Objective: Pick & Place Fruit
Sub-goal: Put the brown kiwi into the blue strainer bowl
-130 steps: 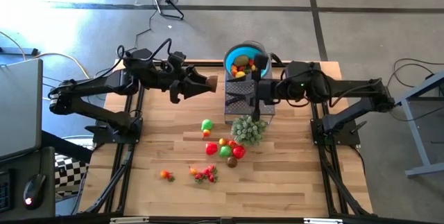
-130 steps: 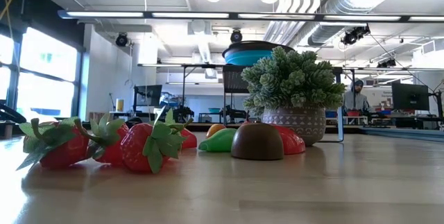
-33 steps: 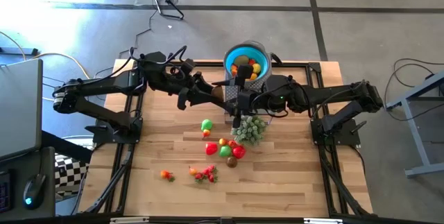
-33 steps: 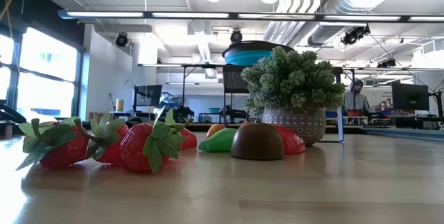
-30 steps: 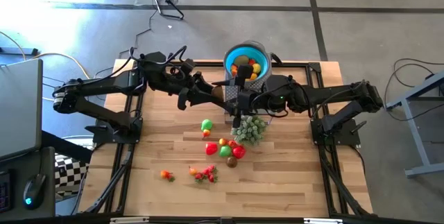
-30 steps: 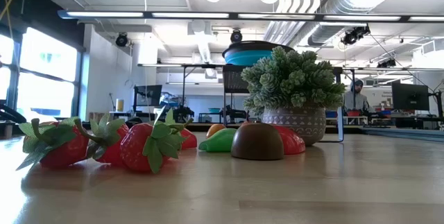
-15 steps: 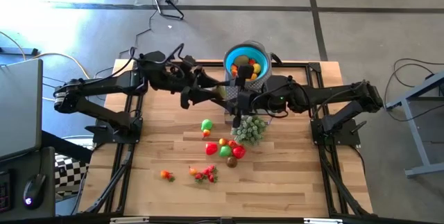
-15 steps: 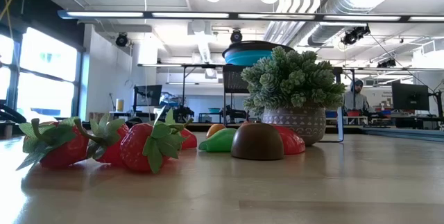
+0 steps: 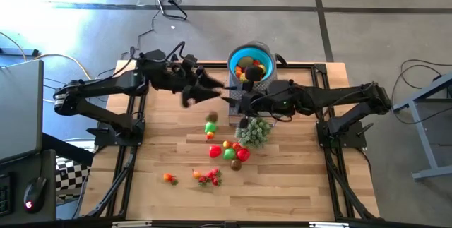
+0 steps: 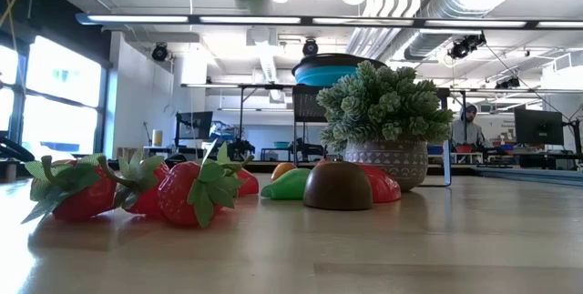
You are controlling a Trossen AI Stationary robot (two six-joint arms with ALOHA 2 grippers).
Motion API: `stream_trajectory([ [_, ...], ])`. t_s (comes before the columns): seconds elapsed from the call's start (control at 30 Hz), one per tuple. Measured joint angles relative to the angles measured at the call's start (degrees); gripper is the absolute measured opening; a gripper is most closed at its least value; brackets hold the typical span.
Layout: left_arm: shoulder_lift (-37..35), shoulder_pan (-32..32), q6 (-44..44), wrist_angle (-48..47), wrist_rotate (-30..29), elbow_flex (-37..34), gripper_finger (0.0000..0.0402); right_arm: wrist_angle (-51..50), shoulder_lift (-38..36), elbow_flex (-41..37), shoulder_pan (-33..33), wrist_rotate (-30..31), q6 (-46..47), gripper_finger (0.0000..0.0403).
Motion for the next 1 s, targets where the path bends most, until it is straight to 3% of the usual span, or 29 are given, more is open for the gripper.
stream_trajectory([
  [0.13, -3.8, -1.2, -1.2, -5.9, 5.5, 0.3, 0.0222, -6.4, -2.4, -0.1, 0.1, -6.7, 6.3, 0.0089],
  [0.3, -6.5, -0.3, 0.4, -11.7, 1.8, 0.0, 0.0166, -9.0, -3.6, -0.1, -0.3, -8.6, 10.9, 0.005],
  [0.4, -10.6, -0.2, 0.3, -25.2, -3.5, 0.3, 0.0124, -10.4, -4.0, -0.1, -0.3, -8.5, 13.3, 0.0032],
  [0.47, -12.5, -0.2, -3.5, -38.1, -7.0, 0.3, 0.009, -12.4, -4.1, 0.0, -0.3, -8.5, 15.6, 0.0022],
  [0.57, -14.5, -1.6, -12.1, -57.1, -6.0, 0.0, 0.0032, -15.9, -4.0, 0.0, -0.4, -8.7, 18.0, 0.001],
  [0.63, -16.0, -3.4, -18.5, -63.9, -1.6, 0.0, 0.0009, -17.2, -3.8, 0.0, -0.6, -8.9, 19.1, 0.0005],
  [0.7, -17.9, -5.4, -24.8, -68.9, 4.2, 0.1, 0.001, -17.0, -3.5, 0.0, -0.9, -8.9, 19.6, 0.0005],
  [0.8, -19.5, -9.7, -33.3, -74.0, 6.0, 0.3, 0.0006, -16.8, -3.3, 0.0, -1.4, -9.1, 20.4, 0.0004],
  [0.87, -19.8, -13.1, -35.6, -78.2, 2.5, 0.2, 0.0002, -16.2, -3.3, 0.0, -1.7, -9.7, 20.7, 0.0003],
  [1.0, -19.6, -19.1, -35.3, -76.9, -8.4, 0.2, 0.0001, -14.2, -3.3, 0.0, -2.0, -10.5, 20.7, 0.0004],
])
